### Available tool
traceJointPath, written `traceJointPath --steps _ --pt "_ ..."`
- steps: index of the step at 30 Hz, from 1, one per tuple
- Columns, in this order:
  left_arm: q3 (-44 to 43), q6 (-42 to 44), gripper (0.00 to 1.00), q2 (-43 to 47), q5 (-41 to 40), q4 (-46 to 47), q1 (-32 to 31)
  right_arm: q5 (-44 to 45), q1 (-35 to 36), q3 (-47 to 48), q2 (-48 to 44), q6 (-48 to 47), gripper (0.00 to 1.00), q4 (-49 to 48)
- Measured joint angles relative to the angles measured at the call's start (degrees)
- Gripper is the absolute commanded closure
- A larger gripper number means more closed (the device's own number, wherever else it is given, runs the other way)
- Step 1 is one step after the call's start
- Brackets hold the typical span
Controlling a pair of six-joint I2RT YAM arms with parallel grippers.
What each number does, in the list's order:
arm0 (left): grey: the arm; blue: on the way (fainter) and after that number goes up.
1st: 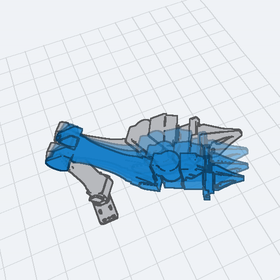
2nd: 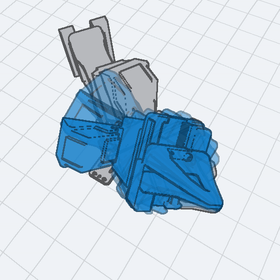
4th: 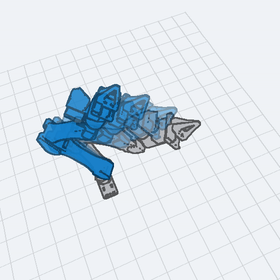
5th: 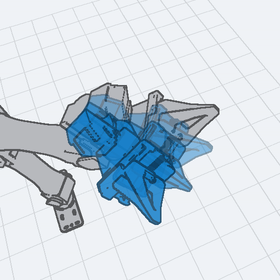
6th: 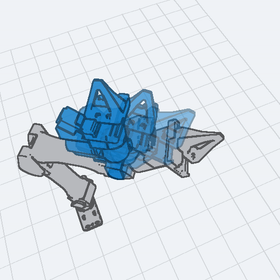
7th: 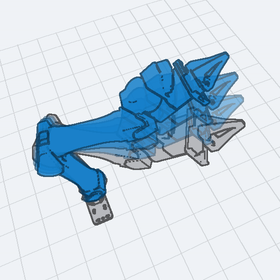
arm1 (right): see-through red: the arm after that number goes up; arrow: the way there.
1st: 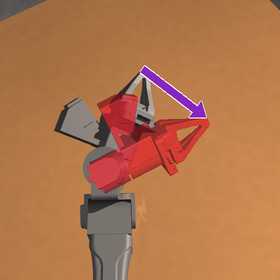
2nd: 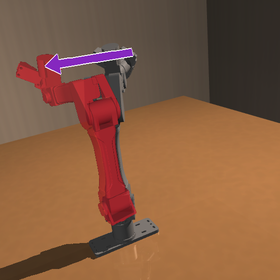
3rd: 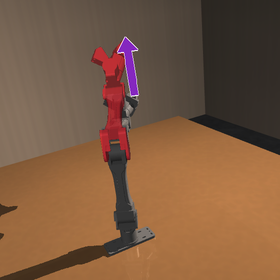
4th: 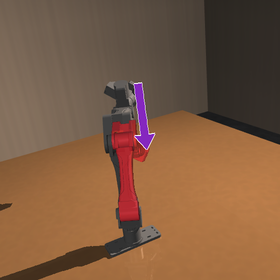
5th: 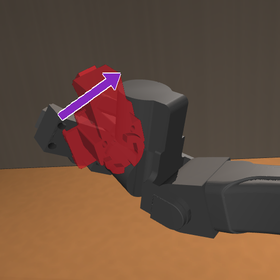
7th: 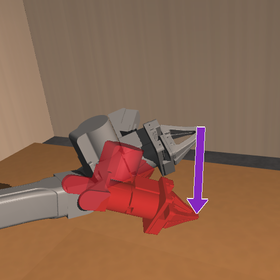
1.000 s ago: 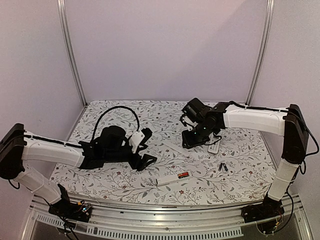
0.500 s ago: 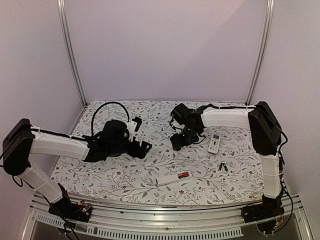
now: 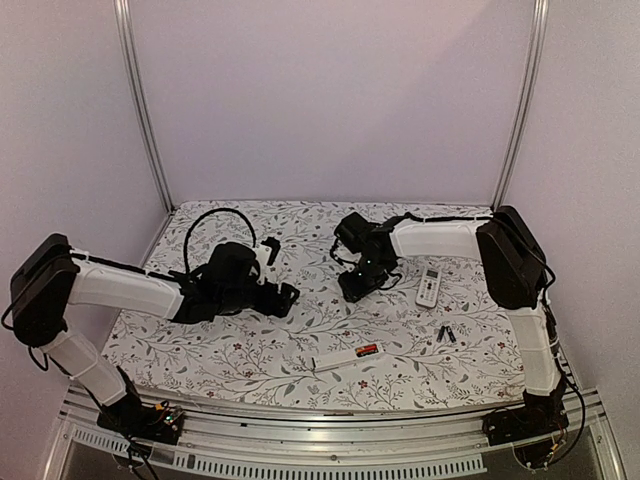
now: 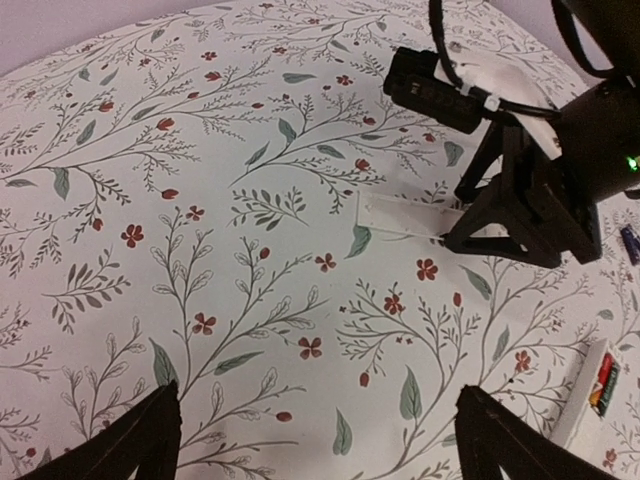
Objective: Load the batteries into the remote control
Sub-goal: Pick up the battery cover at the center of the board.
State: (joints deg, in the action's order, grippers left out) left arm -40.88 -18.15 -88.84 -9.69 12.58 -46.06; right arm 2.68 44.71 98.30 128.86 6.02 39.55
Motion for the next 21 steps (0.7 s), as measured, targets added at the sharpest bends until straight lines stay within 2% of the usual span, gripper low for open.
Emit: traceJointPath --steps 3,12,21 --pt "-0.07 -1.01 0.08 -0.5 -0.04 -0.13 0.92 -0.04 0.02 -0.48 0.0 -1.38 0.64 -0.72" --pt "-0.44 -2.08 0.09 -1.2 -0.92 -0.9 2.25 -2.34 0.83 -7.37 -3.3 -6.95 0.69 -6.6" --pt "-0.44 -2.01 0.1 -1.2 -1.33 -0.96 2.27 -4.68 2.49 -14.27 -7.78 -11.39 0.74 -7.98"
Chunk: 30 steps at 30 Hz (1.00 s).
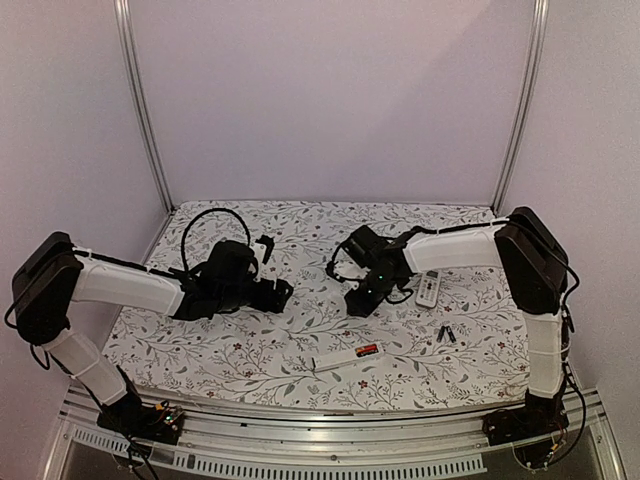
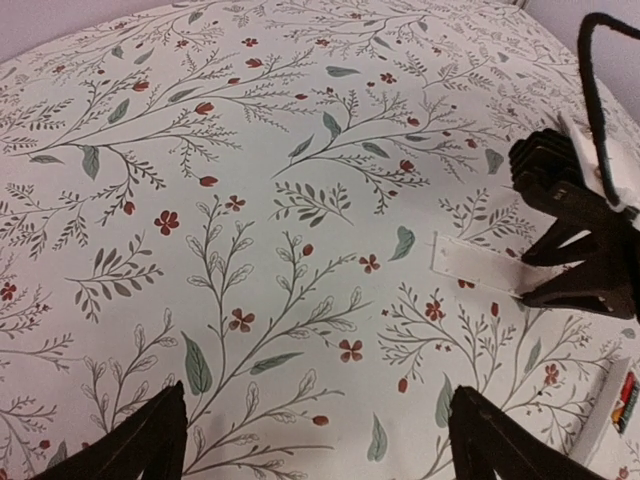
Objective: Load the batteries into the remote control
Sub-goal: Pick up the battery cover at the center of the board, then place the battery cover at the center of the board, then adjust the battery cover at the center of the board.
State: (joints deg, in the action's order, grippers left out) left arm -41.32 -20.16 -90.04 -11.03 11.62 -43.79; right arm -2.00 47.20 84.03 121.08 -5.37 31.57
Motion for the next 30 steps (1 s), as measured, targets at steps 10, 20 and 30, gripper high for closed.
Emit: traceJointPath --steps 10,20,30 --pt "0.0 0.44 0.1 0.0 -0.04 -0.39 0.11 -1.03 1.03 -9.79 -7.3 -1.11 0.74 1.68" --pt "0.0 0.63 0.1 0.0 -0.04 -0.42 0.22 -1.27 1.07 -14.86 -11.96 1.73 0.67 6.54" --pt "0.0 0.7 0.1 0.0 -0.02 -0.42 0.26 -1.77 1.05 -4.63 -9.11 3.72 0.52 14.95"
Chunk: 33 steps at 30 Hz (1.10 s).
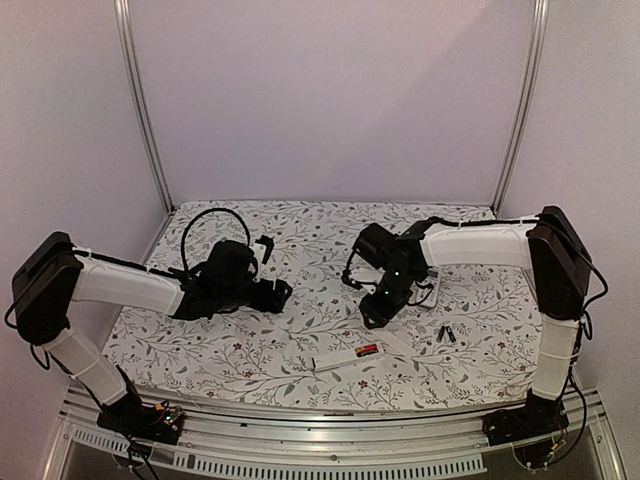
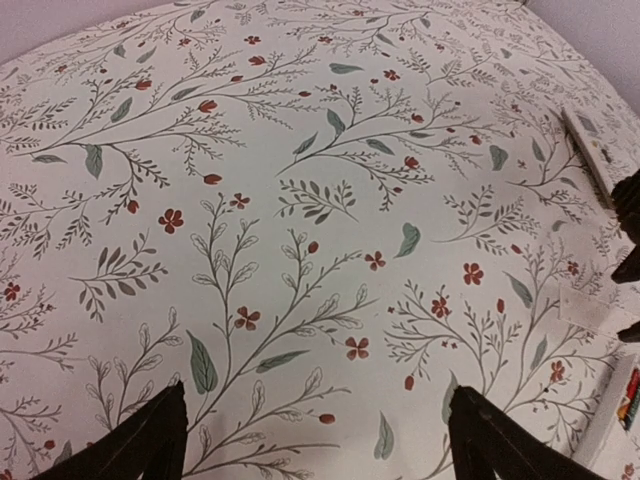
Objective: Load the batteries into the remote control
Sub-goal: Adjust the battery cover at the center of the board.
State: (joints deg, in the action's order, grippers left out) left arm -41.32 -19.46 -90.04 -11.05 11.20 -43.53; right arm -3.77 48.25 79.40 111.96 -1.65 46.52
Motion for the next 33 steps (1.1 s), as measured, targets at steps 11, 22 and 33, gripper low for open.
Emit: traceJointPath --steps 11,22,33 --pt "0.02 0.22 0.1 0.0 0.02 0.0 0.07 0.94 -0.07 8.41 3.08 5.25 0.84 -2.86" --pt "0.02 0.37 0.1 -0.15 0.04 0.02 0.11 2.25 -0.02 8.35 6.78 7.93 0.85 -3.15" --pt "0.04 0.42 0.1 -0.72 0.13 0.07 0.11 4.17 0.15 8.26 8.63 8.09 0.88 -3.13"
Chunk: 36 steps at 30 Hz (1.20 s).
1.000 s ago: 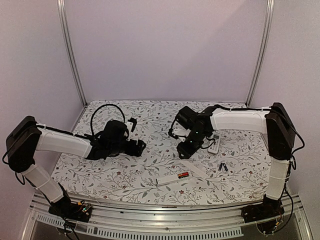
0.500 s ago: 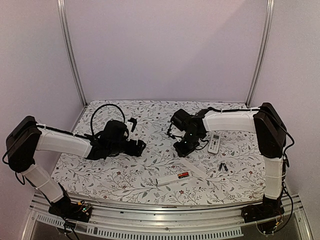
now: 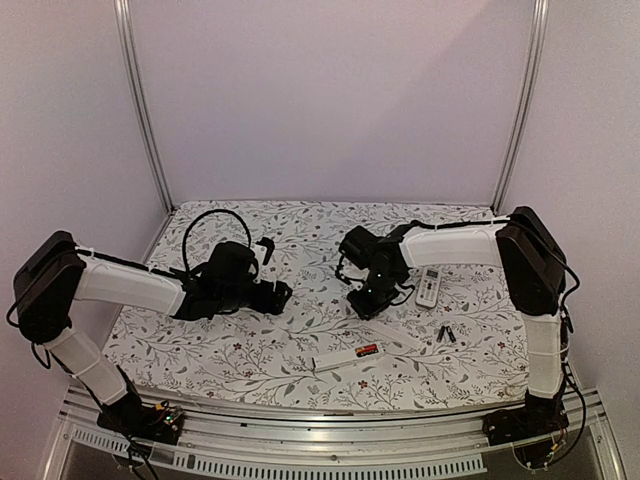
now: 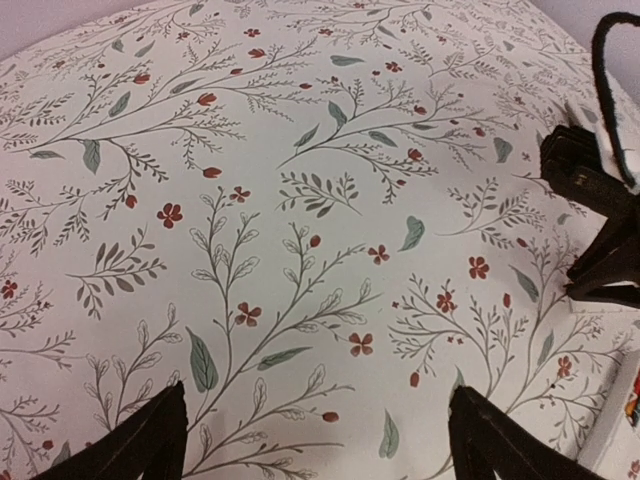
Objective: Load the batteries into the remote control
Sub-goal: Adjust the battery cover at the center of the board.
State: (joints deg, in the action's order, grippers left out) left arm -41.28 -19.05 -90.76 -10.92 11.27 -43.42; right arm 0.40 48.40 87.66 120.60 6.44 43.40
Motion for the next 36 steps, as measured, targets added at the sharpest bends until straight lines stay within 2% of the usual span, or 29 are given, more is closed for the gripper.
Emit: traceJointPath --steps 36 --pt "0.94 0.22 0.1 -0.68 1.07 0.15 0.22 0.96 1.01 -0.9 -1.09 -1.31 0.84 2.49"
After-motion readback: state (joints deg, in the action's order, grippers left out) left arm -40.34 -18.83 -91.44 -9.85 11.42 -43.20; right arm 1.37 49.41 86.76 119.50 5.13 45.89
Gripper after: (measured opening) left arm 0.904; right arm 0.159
